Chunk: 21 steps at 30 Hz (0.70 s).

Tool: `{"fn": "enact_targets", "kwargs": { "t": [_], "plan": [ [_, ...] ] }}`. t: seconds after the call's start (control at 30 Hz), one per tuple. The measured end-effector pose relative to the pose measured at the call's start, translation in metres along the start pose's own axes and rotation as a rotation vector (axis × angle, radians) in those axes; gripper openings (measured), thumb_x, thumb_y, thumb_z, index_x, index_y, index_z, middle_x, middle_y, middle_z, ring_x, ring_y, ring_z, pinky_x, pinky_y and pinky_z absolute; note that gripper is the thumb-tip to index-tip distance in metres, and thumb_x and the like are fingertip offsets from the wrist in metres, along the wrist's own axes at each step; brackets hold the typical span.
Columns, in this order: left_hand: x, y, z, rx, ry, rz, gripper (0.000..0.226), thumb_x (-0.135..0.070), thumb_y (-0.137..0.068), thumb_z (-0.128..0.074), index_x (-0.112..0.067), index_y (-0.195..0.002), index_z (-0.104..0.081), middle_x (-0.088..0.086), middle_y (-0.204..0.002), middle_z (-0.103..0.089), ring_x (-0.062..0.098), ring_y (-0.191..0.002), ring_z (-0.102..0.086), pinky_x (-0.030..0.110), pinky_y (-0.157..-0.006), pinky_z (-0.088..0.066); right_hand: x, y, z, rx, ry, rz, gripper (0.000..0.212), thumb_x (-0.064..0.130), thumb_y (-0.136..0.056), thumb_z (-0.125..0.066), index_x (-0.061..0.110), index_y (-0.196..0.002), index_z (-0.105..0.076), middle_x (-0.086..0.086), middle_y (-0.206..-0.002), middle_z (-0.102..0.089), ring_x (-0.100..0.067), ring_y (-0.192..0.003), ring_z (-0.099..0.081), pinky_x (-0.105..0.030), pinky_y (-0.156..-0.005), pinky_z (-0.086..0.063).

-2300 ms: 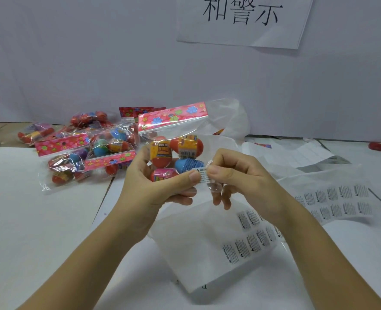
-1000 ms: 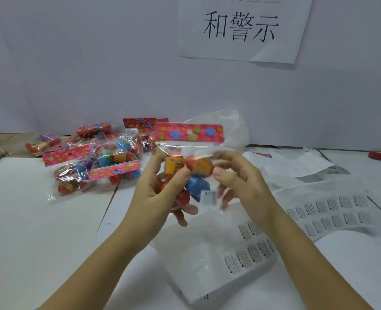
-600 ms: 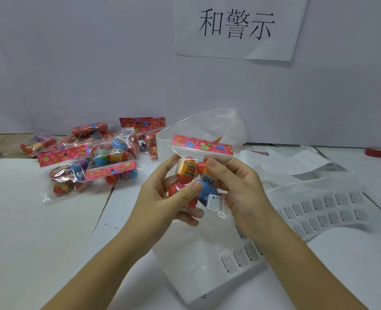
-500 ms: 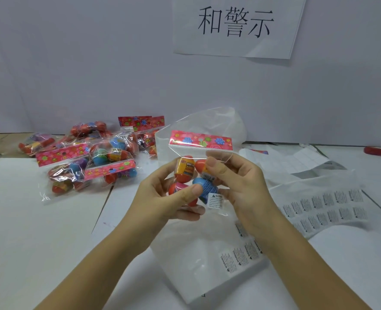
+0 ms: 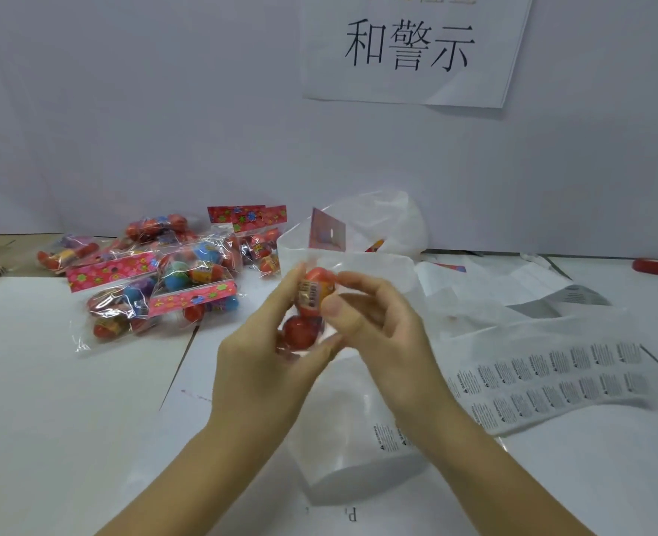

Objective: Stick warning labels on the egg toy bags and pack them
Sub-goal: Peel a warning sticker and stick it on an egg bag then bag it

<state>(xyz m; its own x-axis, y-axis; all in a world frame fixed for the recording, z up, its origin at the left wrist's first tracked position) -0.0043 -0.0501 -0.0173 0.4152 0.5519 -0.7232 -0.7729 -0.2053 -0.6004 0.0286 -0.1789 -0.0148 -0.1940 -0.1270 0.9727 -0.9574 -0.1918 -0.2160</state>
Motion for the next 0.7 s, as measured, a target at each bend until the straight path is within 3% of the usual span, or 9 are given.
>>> {"fn": "enact_targets", "kwargs": {
  "t": [0.1,0.23,0.33,0.43,0.57,0.63,0.7],
  "plan": [
    [-0.007,0.008,-0.002,0.067,-0.204,-0.222,0.083,-0.044,-0.071,-0.073,-0.018,-0.144,-0.041,-0.005,-0.112,-0.073,0.004,-0.081,-0.070,0.022,-0.067,-0.057,-0.001,0.002,-0.005,0.116,-0.040,-0.043,0.061,0.044,-0.066,-0.079,0.031,-0.122,-0.058,0.006,-0.119,-0.067,-0.016,-0.113,-0.062,-0.038,-0.096,-0.050],
    [-0.008,0.010,-0.003,0.195,-0.093,-0.265,0.072,-0.037,-0.076,-0.061,-0.020,-0.143,-0.042,-0.006,-0.131,-0.062,0.002,-0.069,-0.064,0.012,-0.062,-0.050,0.006,-0.004,0.009,0.086,-0.093,-0.083,0.044,0.028,-0.080,-0.076,0.019,-0.120,-0.062,-0.007,-0.110,-0.070,-0.023,-0.100,-0.069,-0.040,-0.088,-0.056],
    [-0.004,0.004,0.001,0.137,0.011,-0.260,0.061,-0.031,-0.078,-0.062,-0.024,-0.137,-0.046,-0.009,-0.121,-0.064,0.005,-0.065,-0.062,0.017,-0.056,-0.051,0.005,-0.010,0.019,-0.022,-0.118,-0.134,0.036,0.013,-0.087,-0.067,0.019,-0.122,-0.060,-0.007,-0.108,-0.071,-0.022,-0.094,-0.071,-0.038,-0.083,-0.058],
    [-0.005,0.001,0.002,0.004,0.012,-0.253,0.060,-0.030,-0.080,-0.063,-0.025,-0.136,-0.044,0.001,-0.130,-0.054,0.004,-0.086,-0.059,0.014,-0.067,-0.050,0.005,-0.011,0.021,-0.021,-0.226,-0.175,0.034,0.008,-0.086,-0.066,0.018,-0.117,-0.060,-0.009,-0.100,-0.073,-0.023,-0.086,-0.072,-0.032,-0.070,-0.059],
    [-0.003,-0.003,0.002,0.014,0.191,0.029,0.064,-0.047,-0.078,-0.065,-0.045,-0.134,-0.035,-0.013,-0.143,-0.044,0.000,-0.119,-0.054,0.016,-0.088,-0.049,0.007,-0.011,0.017,0.113,-0.366,-0.184,0.043,0.010,-0.077,-0.073,0.012,-0.118,-0.061,-0.016,-0.104,-0.069,-0.027,-0.087,-0.069,-0.036,-0.070,-0.058],
    [-0.002,-0.006,0.000,0.089,0.471,0.207,0.057,-0.042,-0.083,-0.069,-0.046,-0.132,-0.039,-0.015,-0.129,-0.060,-0.003,-0.109,-0.063,0.014,-0.079,-0.053,0.007,-0.011,0.016,0.147,-0.361,-0.174,0.043,0.015,-0.077,-0.073,0.015,-0.119,-0.062,-0.013,-0.105,-0.069,-0.025,-0.087,-0.069,-0.037,-0.072,-0.058],
    [0.002,-0.008,-0.002,0.116,0.601,0.320,0.049,-0.036,-0.085,-0.068,-0.040,-0.129,-0.045,-0.009,-0.104,-0.075,0.008,-0.096,-0.071,0.018,-0.067,-0.056,0.007,-0.011,0.016,0.135,-0.307,-0.159,0.043,0.021,-0.077,-0.076,0.020,-0.118,-0.064,-0.008,-0.102,-0.071,-0.026,-0.091,-0.071,-0.037,-0.074,-0.058]
  ]
}}
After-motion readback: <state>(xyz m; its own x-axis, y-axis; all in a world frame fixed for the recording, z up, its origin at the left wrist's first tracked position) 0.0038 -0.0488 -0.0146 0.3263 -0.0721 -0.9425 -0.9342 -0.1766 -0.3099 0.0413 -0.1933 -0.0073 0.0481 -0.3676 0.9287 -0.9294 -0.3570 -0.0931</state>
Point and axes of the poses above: each hand's wrist, its own y-axis away from the middle knuckle, its own z-axis out of the back of the hand, x = y × z, the point moved 2 cm from there along -y, towards the middle knuckle
